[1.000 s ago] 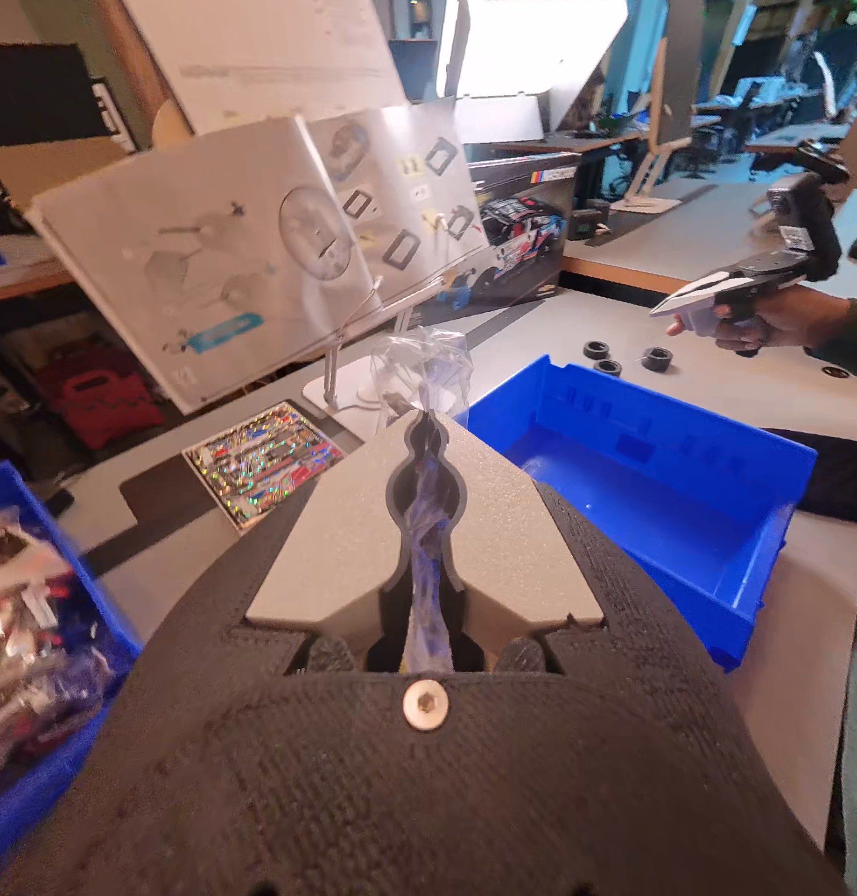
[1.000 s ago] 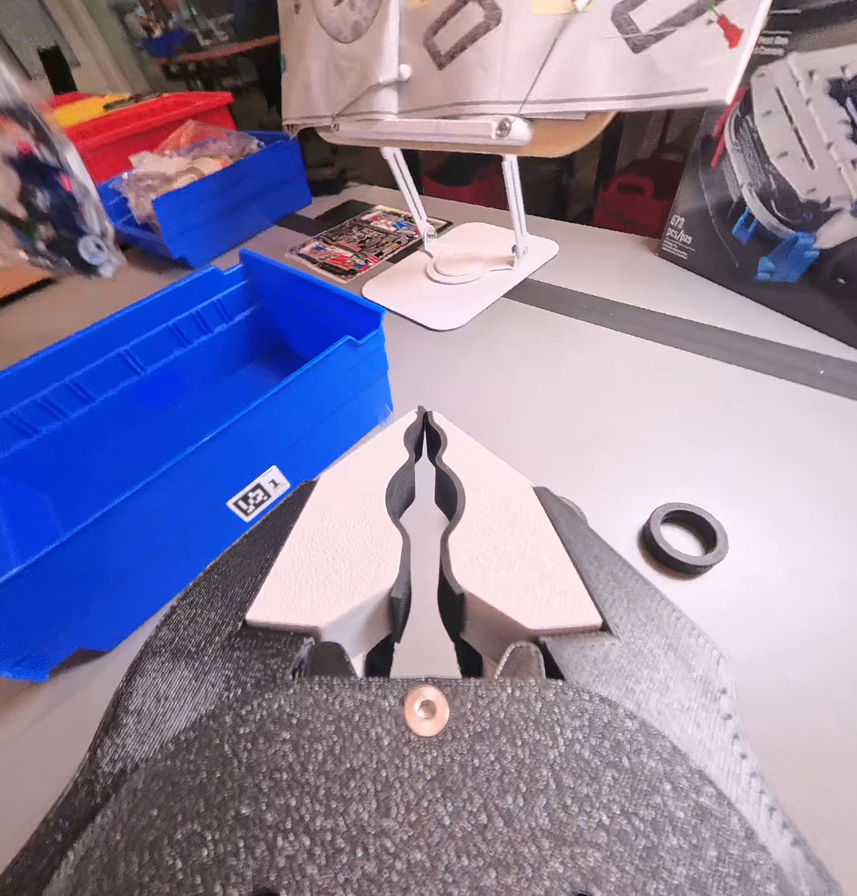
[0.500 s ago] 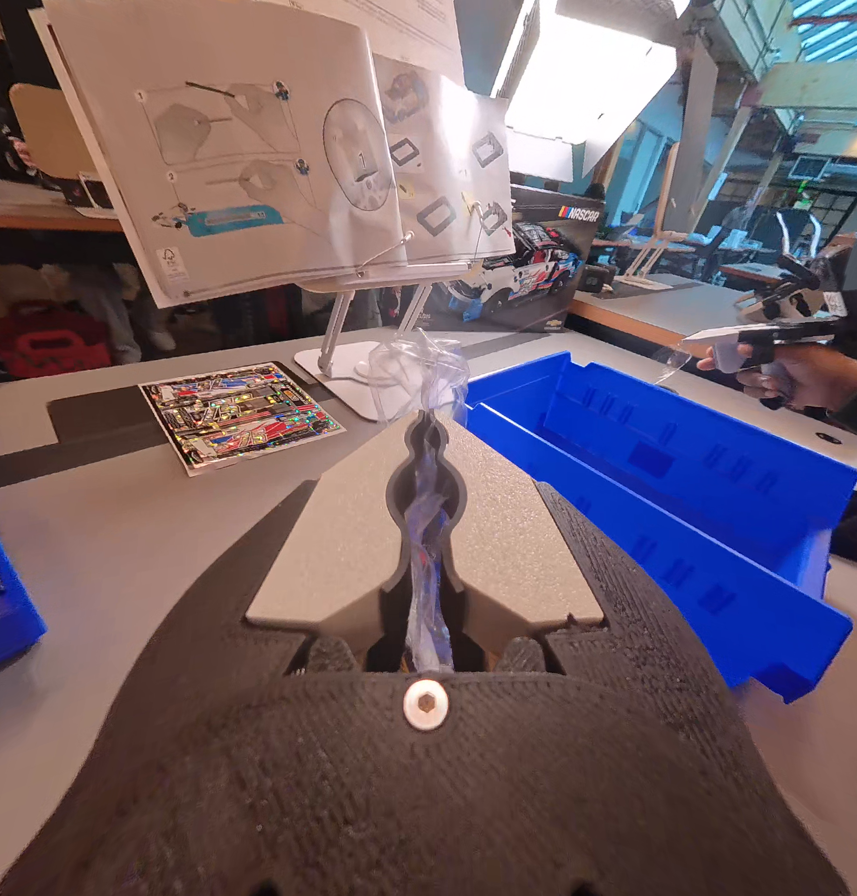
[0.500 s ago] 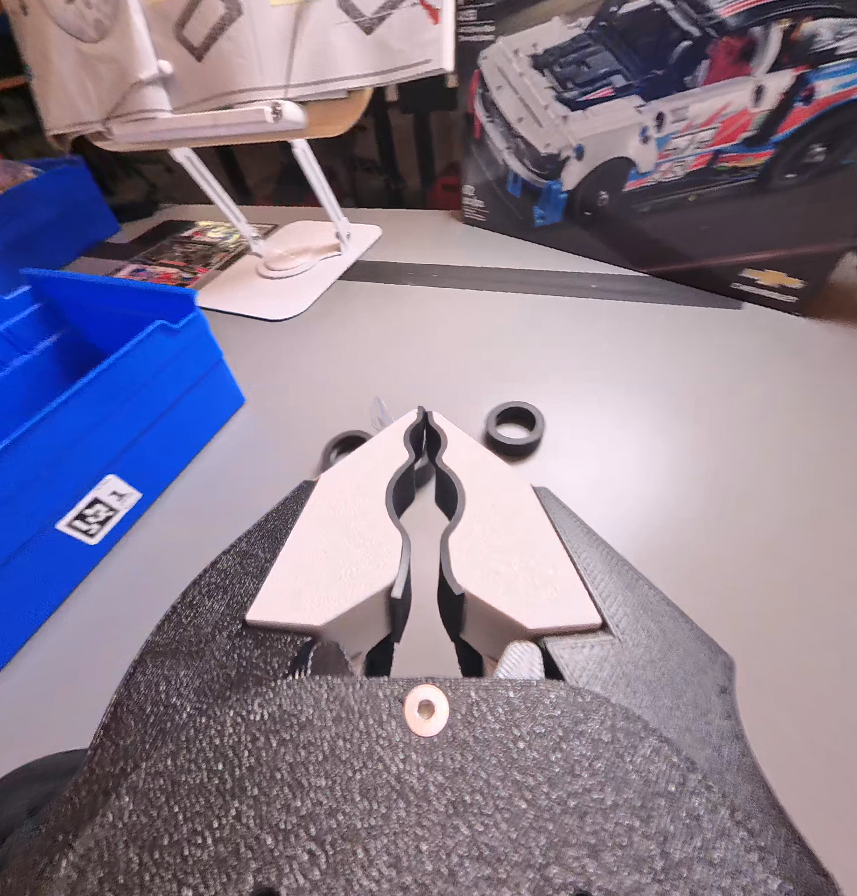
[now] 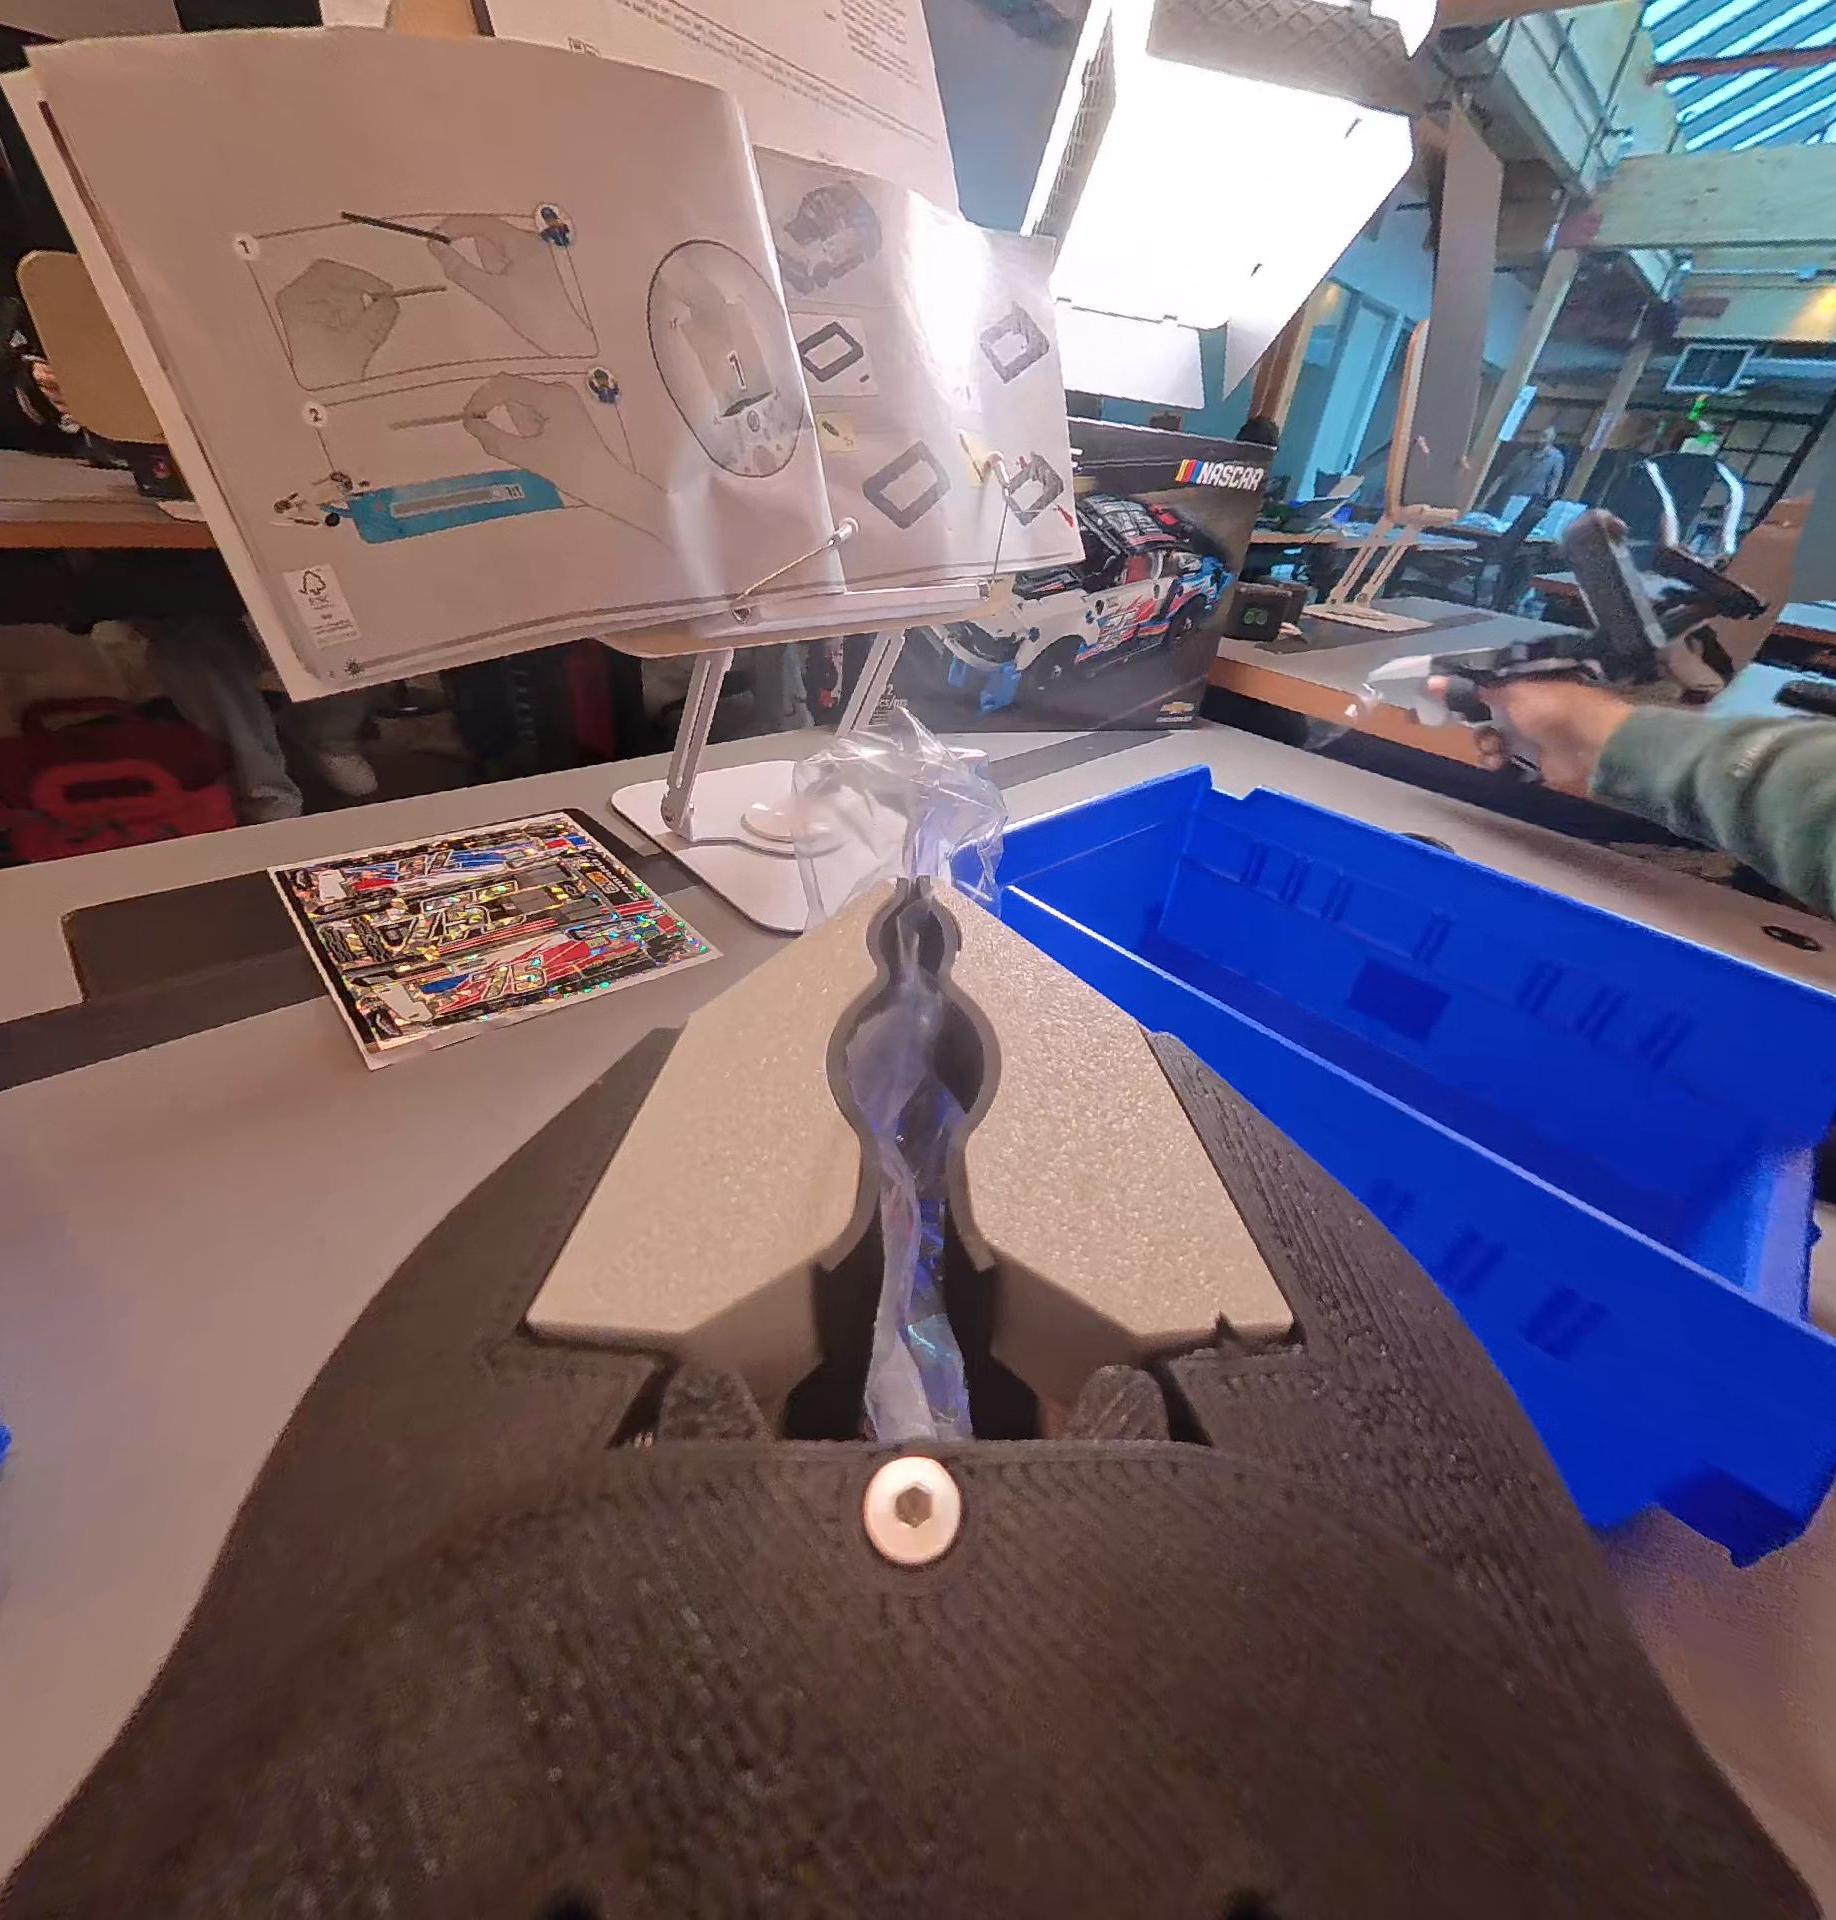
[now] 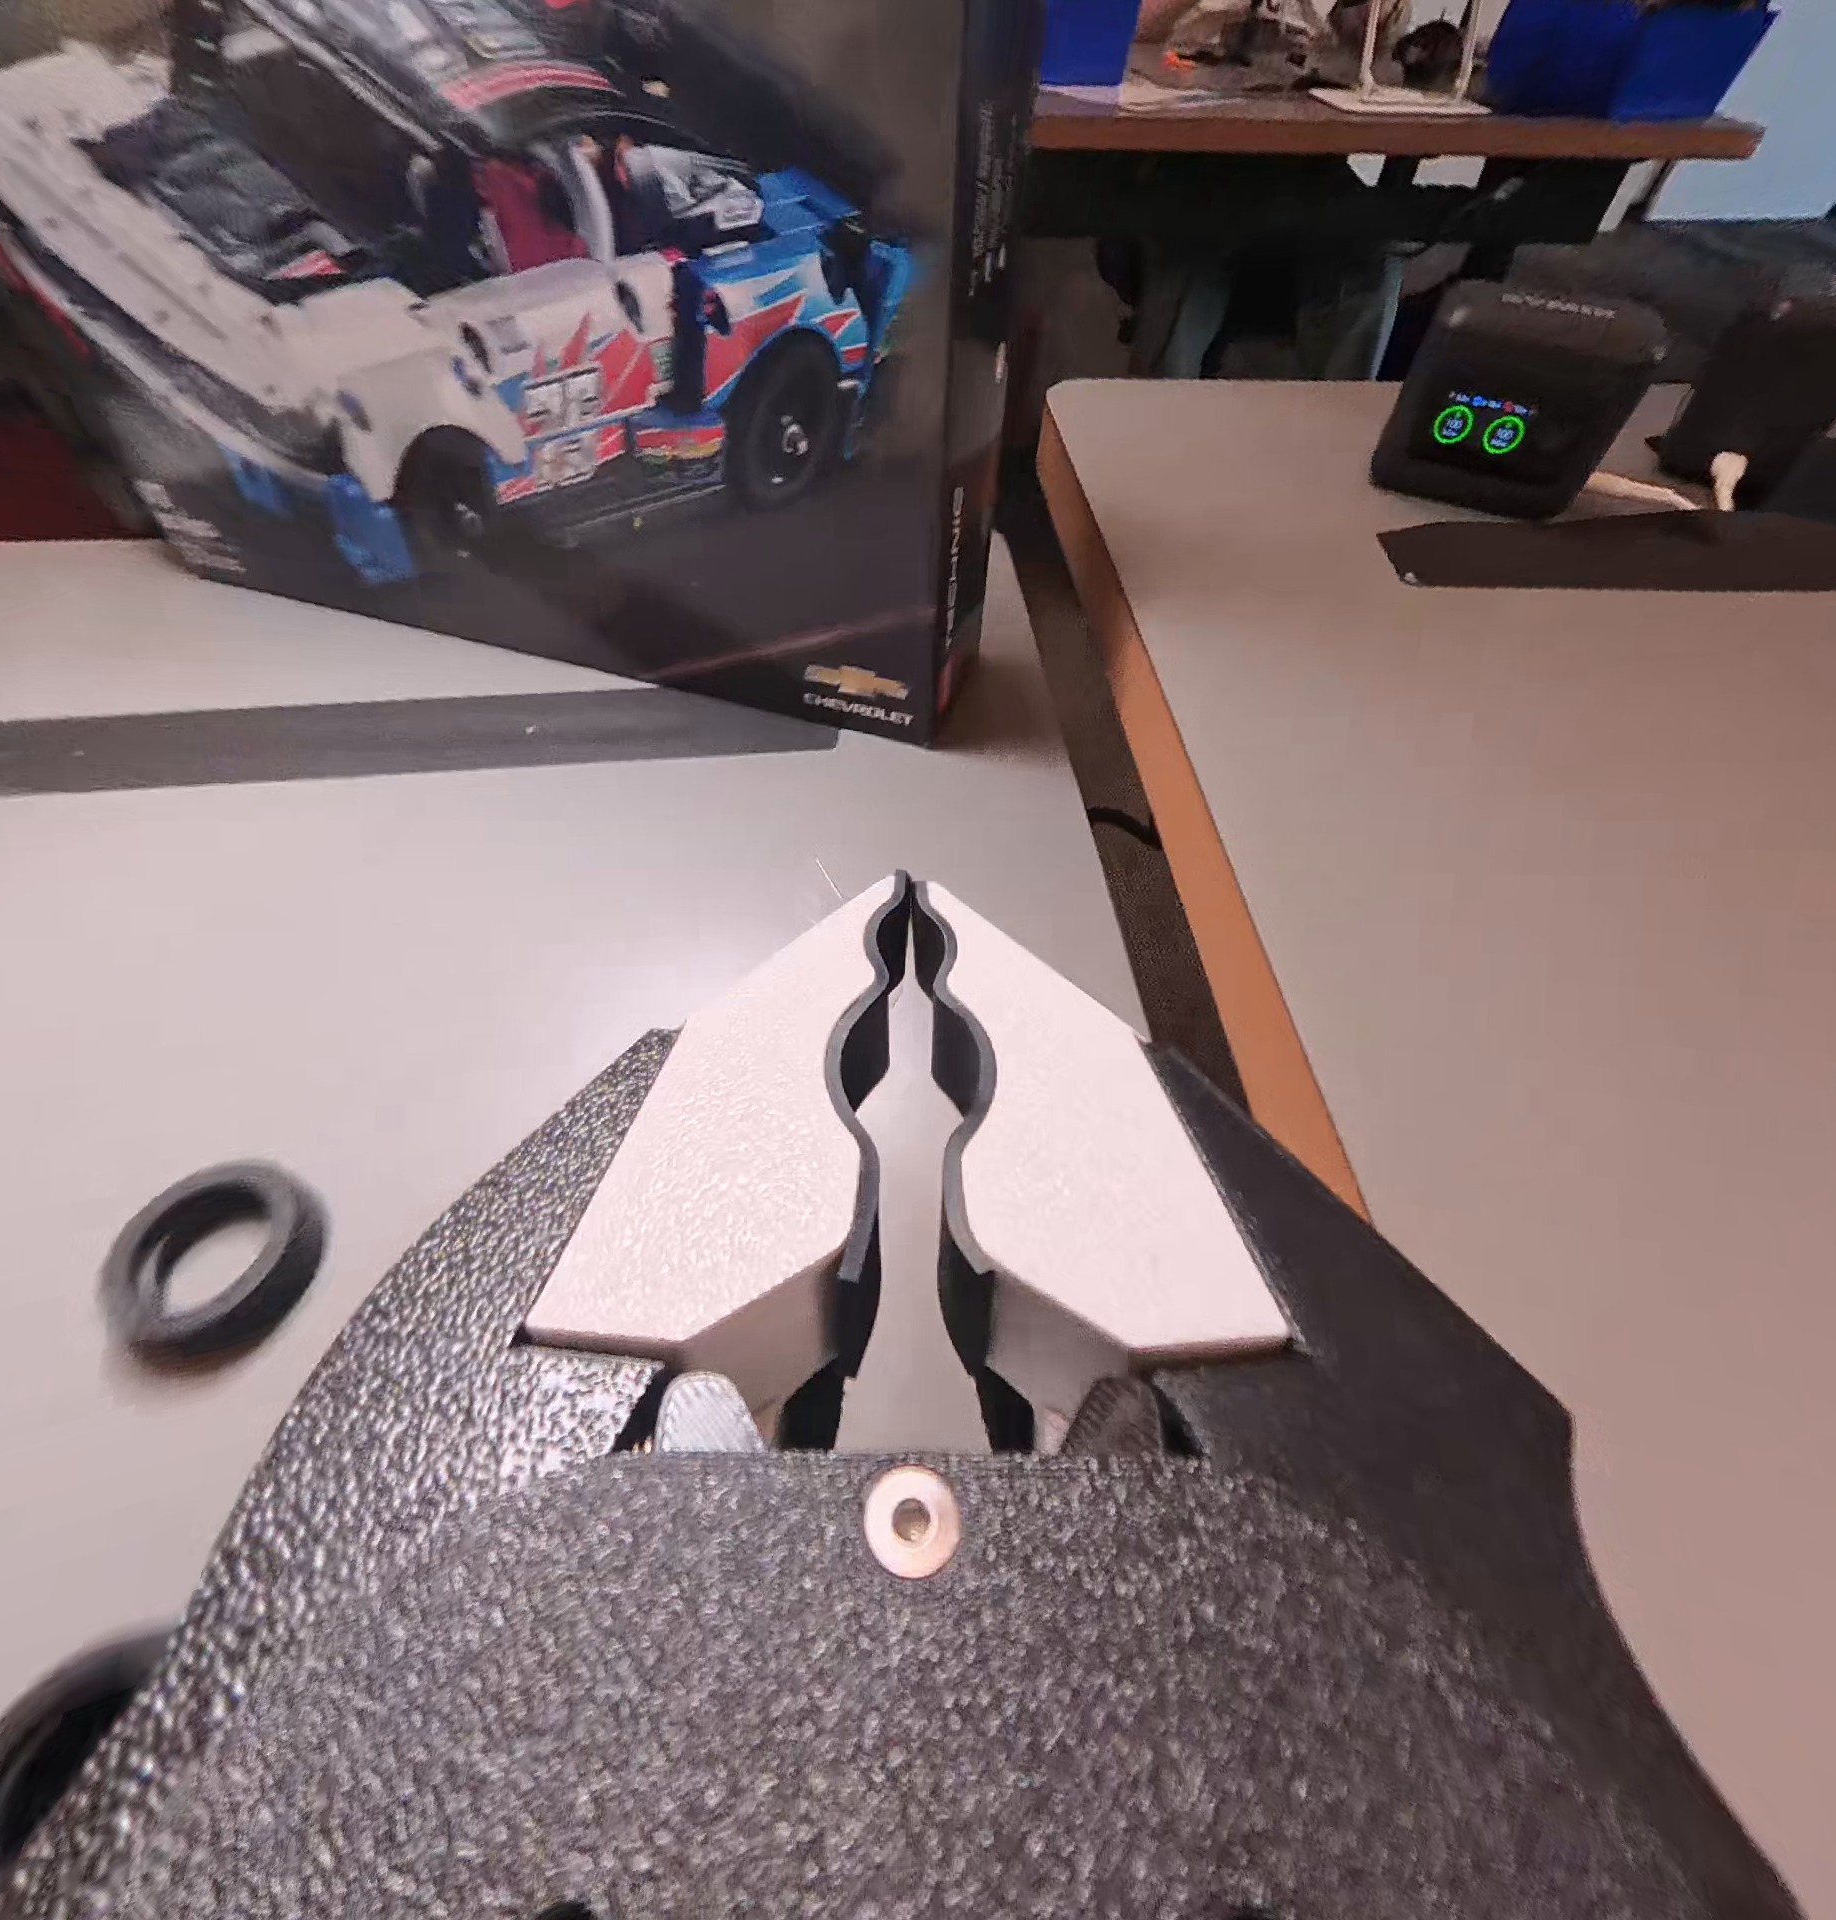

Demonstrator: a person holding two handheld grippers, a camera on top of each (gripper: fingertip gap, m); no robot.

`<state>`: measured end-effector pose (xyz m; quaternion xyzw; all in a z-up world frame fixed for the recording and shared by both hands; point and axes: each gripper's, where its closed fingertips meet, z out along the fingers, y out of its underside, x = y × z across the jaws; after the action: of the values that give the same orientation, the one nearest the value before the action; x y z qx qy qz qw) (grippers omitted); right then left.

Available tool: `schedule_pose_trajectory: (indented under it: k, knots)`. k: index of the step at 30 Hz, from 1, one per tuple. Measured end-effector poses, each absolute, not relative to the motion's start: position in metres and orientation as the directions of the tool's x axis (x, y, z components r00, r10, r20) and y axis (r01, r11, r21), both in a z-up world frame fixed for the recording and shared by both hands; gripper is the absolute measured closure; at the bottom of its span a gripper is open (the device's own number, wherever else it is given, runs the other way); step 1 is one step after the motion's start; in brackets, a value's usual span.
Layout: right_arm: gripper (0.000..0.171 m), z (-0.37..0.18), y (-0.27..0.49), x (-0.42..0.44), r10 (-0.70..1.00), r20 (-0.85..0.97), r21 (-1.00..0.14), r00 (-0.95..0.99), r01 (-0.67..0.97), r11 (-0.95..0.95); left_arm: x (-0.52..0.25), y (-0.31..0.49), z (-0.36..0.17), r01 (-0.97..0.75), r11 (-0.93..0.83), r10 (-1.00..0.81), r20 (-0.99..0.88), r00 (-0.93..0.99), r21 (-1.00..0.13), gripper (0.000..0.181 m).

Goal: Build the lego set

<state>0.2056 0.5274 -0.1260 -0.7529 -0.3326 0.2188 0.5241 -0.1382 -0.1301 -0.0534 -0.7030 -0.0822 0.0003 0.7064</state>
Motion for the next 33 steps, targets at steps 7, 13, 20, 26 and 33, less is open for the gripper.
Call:
schedule_pose_trajectory:
  k: [7,13,20,26,33]
  knots:
    - [0.17,-0.17,0.605,0.166,0.653,0.128,-0.846,0.747,0.425,-0.321,-0.132,-0.125,-0.052,0.092,-0.034,0.158,0.086,0.984,-0.995,0.181]
    - [0.141,-0.175,0.594,0.157,0.713,0.161,-0.792,0.683,0.52,-0.319,-0.125,-0.116,-0.051,0.075,-0.037,0.143,0.069,0.987,-0.997,0.181]
    - [0.113,-0.072,0.495,0.14,0.795,0.265,-0.883,0.546,0.468,-0.026,-0.119,-0.116,-0.049,0.111,-0.026,0.134,0.107,0.985,-0.993,0.181]
    - [0.125,-0.023,0.283,0.086,0.966,0.251,-0.884,0.071,0.422,0.199,-0.103,-0.115,-0.049,0.08,-0.025,0.117,0.077,0.99,-0.996,0.181]
    - [0.133,-0.022,0.07,0.05,0.888,0.208,-0.864,-0.41,0.347,0.363,-0.07,-0.104,-0.049,-0.058,-0.082,0.062,-0.063,0.996,-0.995,0.181]
